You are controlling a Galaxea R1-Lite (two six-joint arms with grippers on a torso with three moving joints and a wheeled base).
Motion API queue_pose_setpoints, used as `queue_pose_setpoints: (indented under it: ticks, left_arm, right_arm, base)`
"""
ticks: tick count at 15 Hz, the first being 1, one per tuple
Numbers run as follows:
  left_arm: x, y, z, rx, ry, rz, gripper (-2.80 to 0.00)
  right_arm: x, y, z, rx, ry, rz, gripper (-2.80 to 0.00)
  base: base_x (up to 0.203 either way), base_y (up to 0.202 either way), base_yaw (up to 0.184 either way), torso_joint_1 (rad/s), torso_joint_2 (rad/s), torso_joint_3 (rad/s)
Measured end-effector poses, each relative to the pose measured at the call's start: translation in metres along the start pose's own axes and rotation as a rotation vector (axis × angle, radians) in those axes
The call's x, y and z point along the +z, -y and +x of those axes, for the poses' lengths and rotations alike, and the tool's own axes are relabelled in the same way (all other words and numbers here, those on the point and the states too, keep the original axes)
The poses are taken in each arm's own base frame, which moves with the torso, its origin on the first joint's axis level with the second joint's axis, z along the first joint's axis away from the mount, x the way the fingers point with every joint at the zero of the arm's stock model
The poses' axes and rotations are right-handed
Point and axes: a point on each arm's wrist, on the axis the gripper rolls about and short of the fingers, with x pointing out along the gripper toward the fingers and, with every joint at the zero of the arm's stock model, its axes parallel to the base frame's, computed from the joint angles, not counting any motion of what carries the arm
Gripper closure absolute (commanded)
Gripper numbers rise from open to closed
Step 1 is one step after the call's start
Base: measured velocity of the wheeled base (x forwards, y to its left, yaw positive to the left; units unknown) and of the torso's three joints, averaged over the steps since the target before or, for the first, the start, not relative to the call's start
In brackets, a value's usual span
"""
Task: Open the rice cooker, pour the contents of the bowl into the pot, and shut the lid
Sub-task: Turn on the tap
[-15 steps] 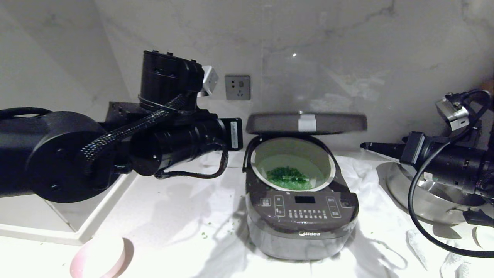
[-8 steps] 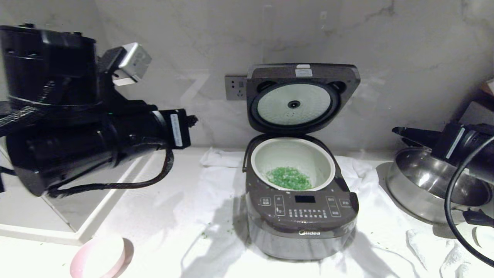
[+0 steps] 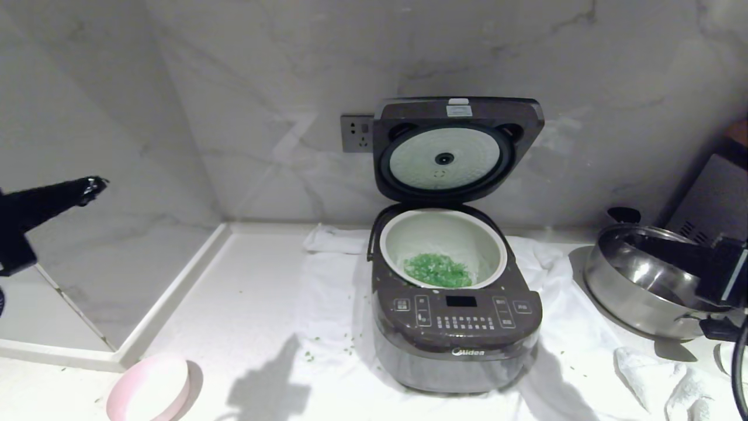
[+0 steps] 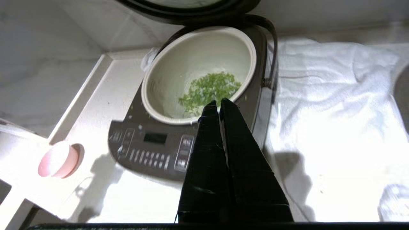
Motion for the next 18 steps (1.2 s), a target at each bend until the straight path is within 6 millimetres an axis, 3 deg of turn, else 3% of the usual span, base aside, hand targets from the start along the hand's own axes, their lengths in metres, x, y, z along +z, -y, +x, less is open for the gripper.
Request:
queue_pose_setpoints:
  ticks: [4,9,13,18]
  left_arm:
    - [-0.017,-0.016,-0.054,-0.031,0.032,-0.008,0.0]
    - [-0.029,-0.026,-0.101,0.118,0.186,0.083,0.0]
    - [-0.056,-0.027,-0.117,0.224,0.21,0.145,0.0]
    - [-0.107,-0.034,-0.11,0.299,0.188,0.144,0.0]
  right_arm:
    - [0.003,-0.009,-0.042,-0.034,0.047,-0.025,0.0]
    - [-0.002,-0.014,-0.09,-0.155,0.157,-0.123,0.0]
    - [-0.009,-0.015,-0.12,-0.284,0.259,-0.232,0.0]
    - [-0.034,-0.01,-0.149,-0.45,0.32,-0.308,0.0]
  base:
    - [0.0,0.0,0.0,0.0,0.0,0.0]
    - [0.0,0.0,0.0,0.0,0.0,0.0]
    - [0.0,0.0,0.0,0.0,0.0,0.0]
    - [0.0,0.0,0.0,0.0,0.0,0.0]
